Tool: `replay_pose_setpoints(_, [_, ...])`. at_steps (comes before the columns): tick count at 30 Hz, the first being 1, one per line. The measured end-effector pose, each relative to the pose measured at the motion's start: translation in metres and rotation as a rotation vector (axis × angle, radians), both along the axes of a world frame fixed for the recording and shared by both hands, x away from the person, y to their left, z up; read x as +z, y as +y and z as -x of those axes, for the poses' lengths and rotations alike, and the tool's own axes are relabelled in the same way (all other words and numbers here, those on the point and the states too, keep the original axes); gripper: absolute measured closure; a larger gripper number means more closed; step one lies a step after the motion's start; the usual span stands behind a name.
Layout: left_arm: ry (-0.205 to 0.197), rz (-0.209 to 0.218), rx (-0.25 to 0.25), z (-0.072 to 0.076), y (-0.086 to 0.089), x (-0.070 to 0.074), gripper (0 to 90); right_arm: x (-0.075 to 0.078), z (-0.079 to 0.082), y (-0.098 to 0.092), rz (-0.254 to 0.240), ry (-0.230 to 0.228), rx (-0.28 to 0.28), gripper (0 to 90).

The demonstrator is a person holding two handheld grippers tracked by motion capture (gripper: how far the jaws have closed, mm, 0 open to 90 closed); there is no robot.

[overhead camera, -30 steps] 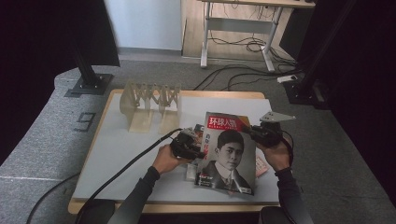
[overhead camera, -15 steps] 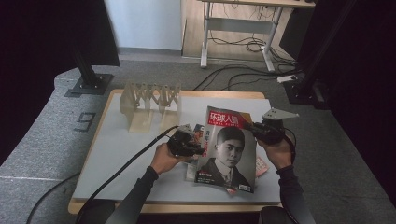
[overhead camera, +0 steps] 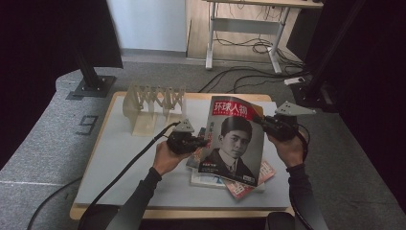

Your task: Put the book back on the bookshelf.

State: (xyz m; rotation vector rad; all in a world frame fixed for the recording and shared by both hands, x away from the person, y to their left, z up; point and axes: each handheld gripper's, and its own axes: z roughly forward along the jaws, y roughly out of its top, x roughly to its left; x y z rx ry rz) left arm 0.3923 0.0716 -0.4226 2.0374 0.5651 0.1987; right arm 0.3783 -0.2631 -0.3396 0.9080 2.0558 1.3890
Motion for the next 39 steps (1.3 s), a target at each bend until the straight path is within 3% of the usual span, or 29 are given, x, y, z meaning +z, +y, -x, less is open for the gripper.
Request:
replay_pose_setpoints(4, [-0.044, -0.009, 0.0, 0.003, 0.001, 0.002, 83.6, 0.006, 0.002, 0.0, -0.007, -0.024, 0.007, 84.9])
replay_pose_setpoints(8, [-0.056, -0.019, -0.003, 0.006, 0.002, 0.001, 83.9, 0.005, 0.006, 0.0, -0.006, -0.036, 0.012, 84.8])
replay_pose_setpoints(20, [-0.023, 0.007, -0.023, 0.009, 0.013, -0.005, 86.9, 0.005, 0.012, -0.001, 0.0, -0.033, 0.056, 79.7])
replay_pose_setpoints(23, [-0.024, 0.007, -0.029, 0.011, 0.015, -0.006, 87.3, 0.002, 0.012, -0.002, 0.014, -0.023, 0.057, 75.7])
replay_pose_setpoints(33, [-0.043, 0.022, -0.042, 0.016, 0.019, -0.008, 87.6, -0.012, 0.013, -0.007, -0.015, 0.023, 0.078, 62.6])
replay_pose_setpoints(39, [-0.05, 0.02, -0.055, 0.019, 0.02, -0.008, 87.9, -0.021, 0.015, -0.014, -0.039, 0.046, 0.077, 76.4])
